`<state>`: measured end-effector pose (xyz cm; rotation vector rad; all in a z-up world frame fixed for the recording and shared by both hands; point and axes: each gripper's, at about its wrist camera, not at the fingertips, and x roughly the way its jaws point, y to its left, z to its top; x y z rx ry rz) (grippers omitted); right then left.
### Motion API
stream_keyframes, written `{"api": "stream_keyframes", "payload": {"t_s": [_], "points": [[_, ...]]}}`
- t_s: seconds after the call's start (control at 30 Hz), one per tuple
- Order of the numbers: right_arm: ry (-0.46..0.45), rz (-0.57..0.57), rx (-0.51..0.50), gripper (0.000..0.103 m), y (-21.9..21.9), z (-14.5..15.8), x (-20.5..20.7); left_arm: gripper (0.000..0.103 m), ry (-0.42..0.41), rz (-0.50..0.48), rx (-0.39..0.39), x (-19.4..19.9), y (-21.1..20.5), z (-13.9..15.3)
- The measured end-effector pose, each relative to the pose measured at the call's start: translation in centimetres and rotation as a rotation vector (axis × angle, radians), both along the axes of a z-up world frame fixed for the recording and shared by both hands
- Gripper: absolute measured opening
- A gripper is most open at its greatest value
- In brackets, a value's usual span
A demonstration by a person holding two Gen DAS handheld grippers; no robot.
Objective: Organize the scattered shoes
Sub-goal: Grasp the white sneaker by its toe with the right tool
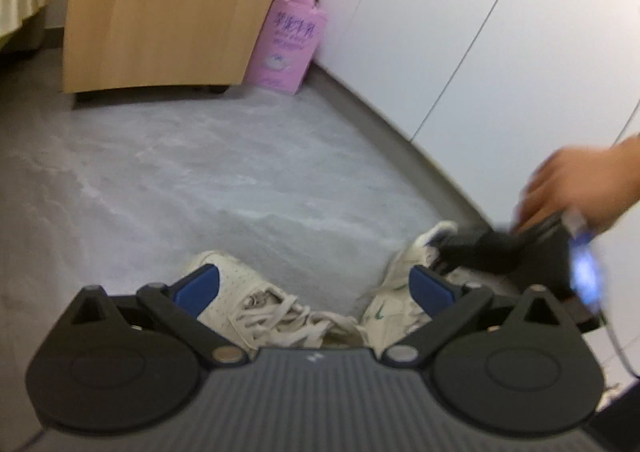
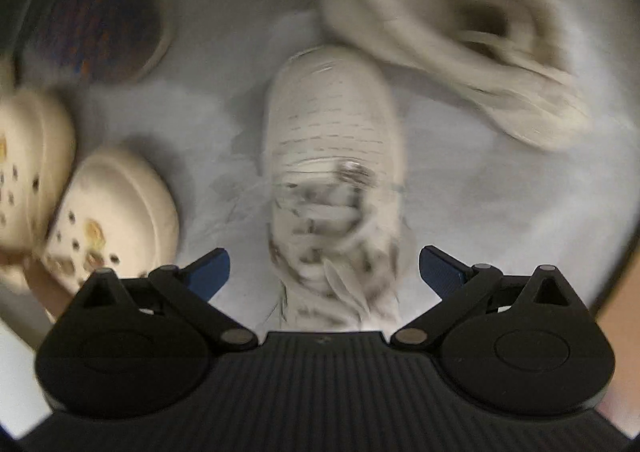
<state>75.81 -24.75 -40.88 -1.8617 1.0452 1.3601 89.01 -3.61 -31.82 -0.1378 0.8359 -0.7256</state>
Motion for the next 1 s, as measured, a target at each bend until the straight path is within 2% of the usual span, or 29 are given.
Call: {"api": "stream_keyframes", "payload": {"t_s": [0.1, 0.2, 0.3, 0.37, 0.47, 0.53, 0.7, 1.0], "points": [[0.056, 0.030, -0.011, 0.103, 0.7, -1.4, -0.5, 0.102, 0.035, 0.000, -0.017, 0.3, 0.2, -0.3], [0.042, 0.023, -0.050, 0.103, 0.7, -3.0, -0.3, 0.102, 0.032, -0.040, 0.007, -0.1, -0.8, -0.2], [0.037, 0.030, -0.020, 0.103, 0.6, -4.2, -0.5, 0.102, 0.003, -0.066, 0.022, -0.5, -1.1, 0.1], [0.018, 0.040, -0.015, 0.103, 0.6, -5.0, -0.5, 0.102, 0.006, -0.052, 0.012, -0.4, -0.3, 0.3], [-0.006, 0.001, -0.068, 0.103, 0.7, -6.4, 0.0, 0.102, 0.018, -0.030, -0.004, -0.1, 0.1, 0.2], [0.002, -0.009, -0.071, 0.103, 0.5, -6.2, 0.1, 0.102, 0.027, -0.023, -0.005, 0.0, 0.3, 0.0], [-0.011, -0.136, -0.060, 0.093, -0.7, -5.2, 1.4, 0.102, 0.041, -0.053, 0.028, -0.2, -0.2, -0.4], [-0.069, -0.199, -0.173, 0.089, -8.2, -4.6, 3.4, 0.102, 0.017, -0.095, 0.076, -0.9, -1.1, -0.5]]}}
